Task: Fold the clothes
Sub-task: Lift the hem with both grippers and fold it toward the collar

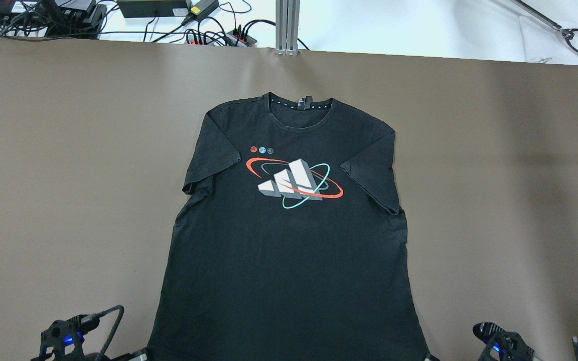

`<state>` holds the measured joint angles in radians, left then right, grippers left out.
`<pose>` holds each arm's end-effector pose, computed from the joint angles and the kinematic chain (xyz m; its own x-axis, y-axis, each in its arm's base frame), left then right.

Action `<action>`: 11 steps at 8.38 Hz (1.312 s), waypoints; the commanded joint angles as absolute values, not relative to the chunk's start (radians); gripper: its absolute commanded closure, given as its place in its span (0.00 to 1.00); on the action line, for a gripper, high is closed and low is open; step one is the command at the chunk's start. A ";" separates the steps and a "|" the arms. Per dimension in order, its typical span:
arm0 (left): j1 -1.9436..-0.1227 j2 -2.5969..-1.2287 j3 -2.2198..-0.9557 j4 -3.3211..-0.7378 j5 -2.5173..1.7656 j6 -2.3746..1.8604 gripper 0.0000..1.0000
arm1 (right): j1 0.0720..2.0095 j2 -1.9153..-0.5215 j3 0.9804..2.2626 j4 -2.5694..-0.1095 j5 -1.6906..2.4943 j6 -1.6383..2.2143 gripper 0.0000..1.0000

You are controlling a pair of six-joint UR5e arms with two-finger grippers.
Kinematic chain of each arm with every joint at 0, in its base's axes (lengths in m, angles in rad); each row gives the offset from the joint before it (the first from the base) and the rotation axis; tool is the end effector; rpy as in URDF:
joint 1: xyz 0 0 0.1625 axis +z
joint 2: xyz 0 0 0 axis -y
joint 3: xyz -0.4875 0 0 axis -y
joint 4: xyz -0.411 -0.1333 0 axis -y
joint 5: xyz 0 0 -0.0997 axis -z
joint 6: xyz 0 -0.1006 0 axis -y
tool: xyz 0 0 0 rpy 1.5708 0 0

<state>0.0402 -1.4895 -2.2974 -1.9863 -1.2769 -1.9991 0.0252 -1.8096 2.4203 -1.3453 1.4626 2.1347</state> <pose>0.4277 -0.1454 0.3612 0.3548 -0.3836 -0.8527 0.3974 0.8874 -0.2338 -0.3587 -0.1533 0.3935 0.5101 0.5444 0.6659 -0.4470 0.8292 -0.3355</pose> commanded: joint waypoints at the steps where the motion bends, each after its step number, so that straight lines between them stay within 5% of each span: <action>1: -0.195 -1.557 -2.277 -1.985 -1.456 -1.804 1.00 | 0.316 -1.671 2.314 -1.350 1.686 1.856 1.00; 5: -0.538 -1.846 -2.076 -1.814 -1.681 -1.571 1.00 | 0.618 -1.372 2.157 -1.588 1.819 1.633 1.00; 11: -0.753 -1.887 -2.045 -1.787 -1.810 -1.503 1.00 | 0.889 -1.275 2.082 -1.675 1.987 1.460 1.00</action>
